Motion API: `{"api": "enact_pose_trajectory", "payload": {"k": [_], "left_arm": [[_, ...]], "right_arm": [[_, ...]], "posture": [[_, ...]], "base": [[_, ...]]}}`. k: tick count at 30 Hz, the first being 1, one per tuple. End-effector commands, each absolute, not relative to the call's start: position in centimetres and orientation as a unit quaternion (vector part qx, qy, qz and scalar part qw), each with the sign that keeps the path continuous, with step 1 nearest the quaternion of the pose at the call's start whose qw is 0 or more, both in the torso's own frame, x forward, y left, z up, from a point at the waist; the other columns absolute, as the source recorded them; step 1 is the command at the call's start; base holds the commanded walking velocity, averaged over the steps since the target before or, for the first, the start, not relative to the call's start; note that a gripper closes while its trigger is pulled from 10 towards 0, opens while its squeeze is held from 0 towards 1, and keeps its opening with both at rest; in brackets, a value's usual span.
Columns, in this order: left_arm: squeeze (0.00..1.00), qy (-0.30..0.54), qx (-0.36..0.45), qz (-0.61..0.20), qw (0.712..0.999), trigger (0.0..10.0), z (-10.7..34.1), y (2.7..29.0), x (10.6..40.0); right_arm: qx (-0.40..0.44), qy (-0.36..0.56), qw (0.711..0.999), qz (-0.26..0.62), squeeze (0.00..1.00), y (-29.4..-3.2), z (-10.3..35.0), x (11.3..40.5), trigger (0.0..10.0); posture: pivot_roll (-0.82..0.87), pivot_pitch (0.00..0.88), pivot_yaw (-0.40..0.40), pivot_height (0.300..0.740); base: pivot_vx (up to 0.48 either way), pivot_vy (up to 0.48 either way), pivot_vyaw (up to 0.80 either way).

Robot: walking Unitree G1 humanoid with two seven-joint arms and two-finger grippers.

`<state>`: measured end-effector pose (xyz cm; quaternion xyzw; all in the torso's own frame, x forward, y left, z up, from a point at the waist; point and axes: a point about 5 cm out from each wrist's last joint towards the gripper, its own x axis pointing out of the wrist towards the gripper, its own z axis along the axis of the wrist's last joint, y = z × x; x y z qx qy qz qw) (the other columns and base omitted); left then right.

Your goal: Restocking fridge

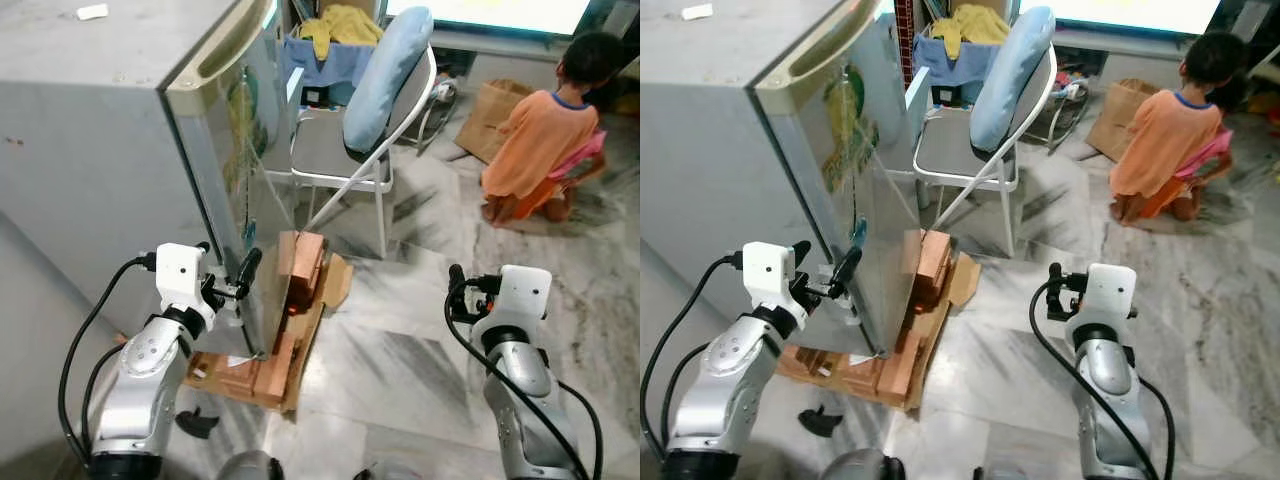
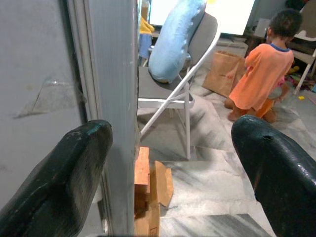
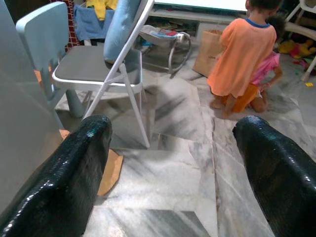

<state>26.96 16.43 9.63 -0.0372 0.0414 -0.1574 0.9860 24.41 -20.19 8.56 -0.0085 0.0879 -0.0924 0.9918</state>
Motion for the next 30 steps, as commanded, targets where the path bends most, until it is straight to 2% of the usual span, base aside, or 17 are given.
{"api": "enact_pose_trajectory", "payload": {"k": [1, 7, 11, 21, 30], "left_arm": [[0.0, 0.032, -0.032, -0.15, 0.988, 10.0, 10.0, 16.5, 27.7], [0.0, 0.028, -0.025, -0.146, 0.989, 10.0, 10.5, 17.0, 29.2], [0.0, 0.027, -0.017, -0.135, 0.99, 10.0, 10.6, 17.5, 30.3], [0.0, 0.013, 0.01, -0.087, 0.996, 10.0, 10.7, 18.6, 31.9], [0.0, 0.016, 0.007, -0.08, 0.997, 10.0, 9.8, 19.1, 30.8]], "right_arm": [[-0.011, 0.103, 0.991, -0.091, 0.0, -20.4, 8.5, 23.8, 10.0], [0.037, 0.134, 0.99, -0.023, 0.0, -19.8, 8.1, 21.3, 10.0], [0.033, 0.144, 0.989, -0.005, 0.0, -19.7, 8.0, 20.6, 10.0], [0.043, 0.141, 0.989, 0.021, 0.0, -19.5, 8.8, 20.6, 10.0], [0.038, 0.146, 0.988, 0.029, 0.0, -19.1, 8.7, 21.1, 10.0]], "posture": [[-0.03, 0.026, -0.012, 0.74], [-0.06, 0.029, -0.002, 0.74], [-0.1, 0.03, 0.01, 0.74], [-0.12, 0.017, 0.011, 0.74], [-0.1, 0.015, 0.009, 0.74]], "base": [[0.0, 0.0, 0.0], [0.0, 0.0, 0.0], [0.0, 0.0, 0.0], [0.0, 0.0, 0.0], [0.0, 0.0, 0.0]]}}
